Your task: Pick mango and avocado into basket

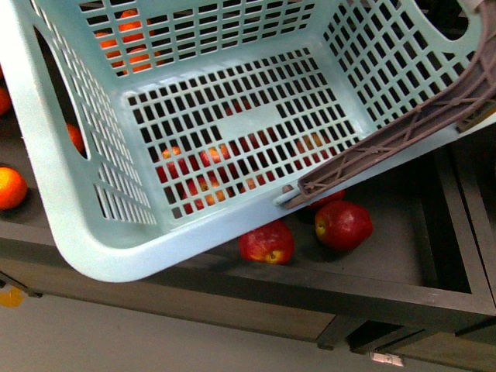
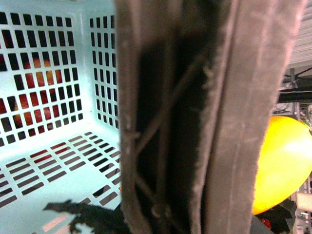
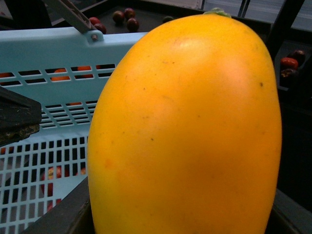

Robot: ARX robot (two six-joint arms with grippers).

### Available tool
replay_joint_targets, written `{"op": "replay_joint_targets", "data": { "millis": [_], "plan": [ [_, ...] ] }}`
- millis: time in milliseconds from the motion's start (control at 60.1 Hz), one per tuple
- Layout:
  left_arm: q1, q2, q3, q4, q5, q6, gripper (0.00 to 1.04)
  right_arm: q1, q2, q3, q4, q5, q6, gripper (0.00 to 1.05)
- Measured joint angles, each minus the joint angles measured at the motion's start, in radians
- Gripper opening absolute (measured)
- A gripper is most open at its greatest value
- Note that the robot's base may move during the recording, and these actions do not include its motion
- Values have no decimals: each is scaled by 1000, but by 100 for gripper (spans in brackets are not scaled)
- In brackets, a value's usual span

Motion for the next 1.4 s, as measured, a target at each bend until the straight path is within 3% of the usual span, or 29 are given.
{"op": "replay_joint_targets", "data": {
  "millis": [133, 216, 466, 682, 765, 915, 1032, 1398],
  "plan": [
    [3, 2, 0, 0, -2, 7, 15, 2, 13, 5, 4, -11, 20, 89],
    [4, 2, 0, 0, 6, 8, 15, 1, 10, 5, 3, -18, 28, 98],
    [1, 2, 0, -3, 22, -20, 15, -72, -40, 4, -15, -5, 72, 96],
    [0, 2, 0, -3, 33, -38, 15, -268, -172, -5, -80, 55, 159, 96],
    [-2, 2, 0, -3, 33, -37, 15, -381, -253, -42, -121, 50, 174, 96],
    [-2, 2, 0, -3, 33, -38, 15, -446, -335, -86, -142, 23, 171, 96],
    [-3, 2, 0, -3, 32, -37, 15, -459, -380, -171, -18, -185, 114, 77],
    [-3, 2, 0, -3, 32, -38, 15, -401, -550, -422, 40, -142, 82, 17]
  ]
}}
